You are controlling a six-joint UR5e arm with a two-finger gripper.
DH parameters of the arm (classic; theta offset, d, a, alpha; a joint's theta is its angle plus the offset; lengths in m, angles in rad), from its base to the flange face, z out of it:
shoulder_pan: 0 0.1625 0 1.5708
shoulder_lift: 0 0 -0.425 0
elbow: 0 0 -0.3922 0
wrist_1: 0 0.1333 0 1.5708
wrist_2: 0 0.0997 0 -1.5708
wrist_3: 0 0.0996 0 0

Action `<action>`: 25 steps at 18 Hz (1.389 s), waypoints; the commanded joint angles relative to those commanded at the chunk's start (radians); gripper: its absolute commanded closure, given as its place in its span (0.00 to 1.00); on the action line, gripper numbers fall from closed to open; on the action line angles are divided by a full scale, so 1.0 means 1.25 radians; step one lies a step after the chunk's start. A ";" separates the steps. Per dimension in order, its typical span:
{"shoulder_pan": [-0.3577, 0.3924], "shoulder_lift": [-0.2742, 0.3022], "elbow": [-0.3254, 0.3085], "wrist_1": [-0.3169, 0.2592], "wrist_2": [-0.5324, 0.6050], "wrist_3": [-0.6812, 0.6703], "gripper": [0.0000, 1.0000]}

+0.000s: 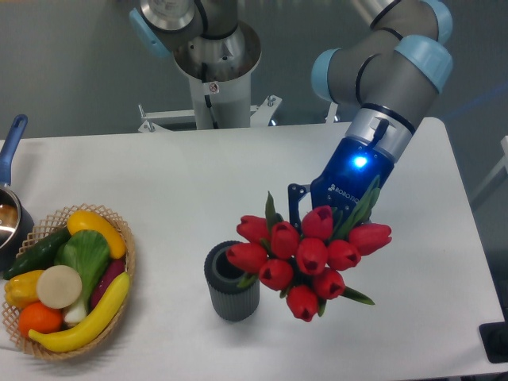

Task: Insert the flowers into the vase
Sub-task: 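Carry the tulips over the grey vase and lower stems in, then push the tulip stems down into the vase with the gripper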

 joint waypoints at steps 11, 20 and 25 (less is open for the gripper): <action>-0.059 0.002 -0.005 0.006 -0.020 0.007 1.00; -0.074 0.021 -0.086 0.007 -0.048 0.080 1.00; -0.072 0.031 -0.103 0.007 -0.077 0.083 1.00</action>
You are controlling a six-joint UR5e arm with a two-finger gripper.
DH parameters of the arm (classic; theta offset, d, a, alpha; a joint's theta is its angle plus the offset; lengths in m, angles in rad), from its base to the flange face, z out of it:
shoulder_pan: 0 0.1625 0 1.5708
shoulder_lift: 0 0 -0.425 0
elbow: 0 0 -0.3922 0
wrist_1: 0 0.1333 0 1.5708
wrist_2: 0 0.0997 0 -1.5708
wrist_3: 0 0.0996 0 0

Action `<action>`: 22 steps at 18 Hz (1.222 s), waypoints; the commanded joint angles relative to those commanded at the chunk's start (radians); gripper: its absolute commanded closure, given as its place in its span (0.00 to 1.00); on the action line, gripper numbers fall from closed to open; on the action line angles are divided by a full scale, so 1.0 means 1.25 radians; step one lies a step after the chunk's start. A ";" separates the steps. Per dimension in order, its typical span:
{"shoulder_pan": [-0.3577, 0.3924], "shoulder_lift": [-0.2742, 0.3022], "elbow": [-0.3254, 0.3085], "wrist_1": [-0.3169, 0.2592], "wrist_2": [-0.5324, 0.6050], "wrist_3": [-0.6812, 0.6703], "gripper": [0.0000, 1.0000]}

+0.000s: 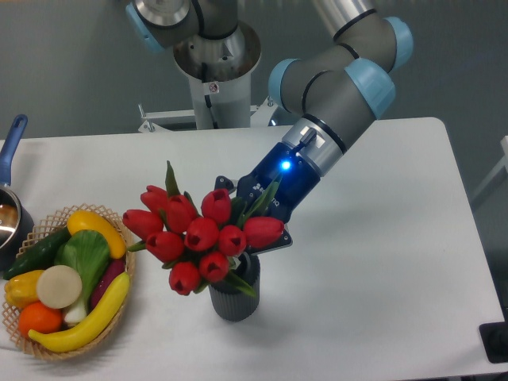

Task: Insert the flowers into the vase
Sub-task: 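Push the tulip stems down into the vase with the gripper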

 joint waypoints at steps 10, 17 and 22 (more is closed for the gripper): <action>0.039 -0.010 -0.072 -0.001 0.001 0.118 0.98; 0.047 -0.018 -0.117 -0.001 0.001 0.168 0.98; 0.045 -0.029 -0.129 -0.001 0.004 0.180 0.98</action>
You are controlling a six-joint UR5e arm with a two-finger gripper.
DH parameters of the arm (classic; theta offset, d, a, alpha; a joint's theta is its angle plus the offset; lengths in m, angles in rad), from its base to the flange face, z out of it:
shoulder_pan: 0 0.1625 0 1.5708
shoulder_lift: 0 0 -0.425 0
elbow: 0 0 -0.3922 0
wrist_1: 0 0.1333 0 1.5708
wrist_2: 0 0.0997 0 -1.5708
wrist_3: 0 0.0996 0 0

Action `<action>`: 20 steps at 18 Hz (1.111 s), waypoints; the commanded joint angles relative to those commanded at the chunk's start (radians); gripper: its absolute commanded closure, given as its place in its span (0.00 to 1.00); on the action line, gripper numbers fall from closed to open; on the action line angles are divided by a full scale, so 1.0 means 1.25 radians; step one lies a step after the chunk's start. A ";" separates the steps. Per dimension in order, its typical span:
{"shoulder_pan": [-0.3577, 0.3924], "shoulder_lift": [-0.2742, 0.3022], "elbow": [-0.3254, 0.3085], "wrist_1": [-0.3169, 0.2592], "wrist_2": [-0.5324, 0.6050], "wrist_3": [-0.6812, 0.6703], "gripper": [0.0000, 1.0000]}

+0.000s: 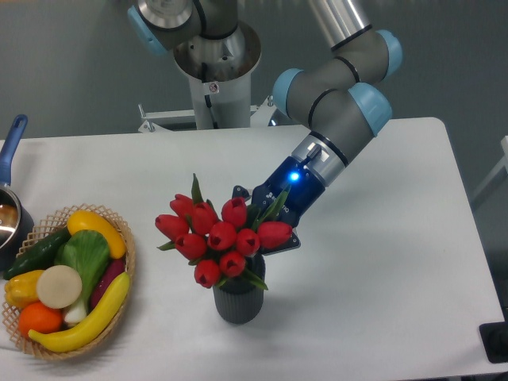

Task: Insert the flowers into the vase
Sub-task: 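Push the tulip stems down into the vase with the gripper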

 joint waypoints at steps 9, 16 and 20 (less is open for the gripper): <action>-0.002 -0.018 -0.001 0.000 0.005 0.005 0.97; 0.010 -0.027 -0.027 0.000 0.006 0.053 0.96; 0.016 -0.026 -0.039 0.000 0.006 0.069 0.85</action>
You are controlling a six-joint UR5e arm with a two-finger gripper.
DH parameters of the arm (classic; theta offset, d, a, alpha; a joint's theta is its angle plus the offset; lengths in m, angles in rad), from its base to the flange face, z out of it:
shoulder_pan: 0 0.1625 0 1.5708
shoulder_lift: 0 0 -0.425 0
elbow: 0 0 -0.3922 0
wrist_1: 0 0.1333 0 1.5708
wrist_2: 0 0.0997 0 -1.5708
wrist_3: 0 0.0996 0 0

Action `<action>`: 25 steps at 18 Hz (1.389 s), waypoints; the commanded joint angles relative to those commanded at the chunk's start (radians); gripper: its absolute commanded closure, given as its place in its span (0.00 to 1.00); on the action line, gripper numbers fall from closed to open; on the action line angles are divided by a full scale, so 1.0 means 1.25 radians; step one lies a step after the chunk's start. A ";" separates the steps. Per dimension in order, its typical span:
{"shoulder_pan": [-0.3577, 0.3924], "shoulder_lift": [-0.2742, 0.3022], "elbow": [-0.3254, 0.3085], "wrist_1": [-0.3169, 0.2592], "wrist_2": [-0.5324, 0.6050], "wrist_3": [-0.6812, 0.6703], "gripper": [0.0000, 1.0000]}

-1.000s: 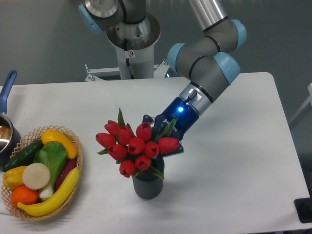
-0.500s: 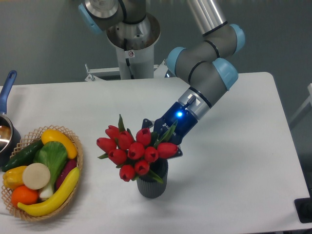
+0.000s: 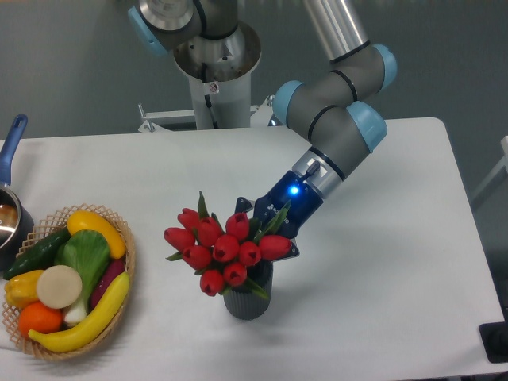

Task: Insert the flowers into the vase
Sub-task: 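Push the tulip stems down into the vase with the gripper, then open the gripper to release the tulips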

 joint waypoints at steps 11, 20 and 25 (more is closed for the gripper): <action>0.031 0.005 -0.029 0.000 -0.001 0.004 0.43; 0.050 0.010 -0.048 0.000 -0.002 0.004 0.27; 0.088 0.029 -0.076 -0.001 -0.002 0.003 0.19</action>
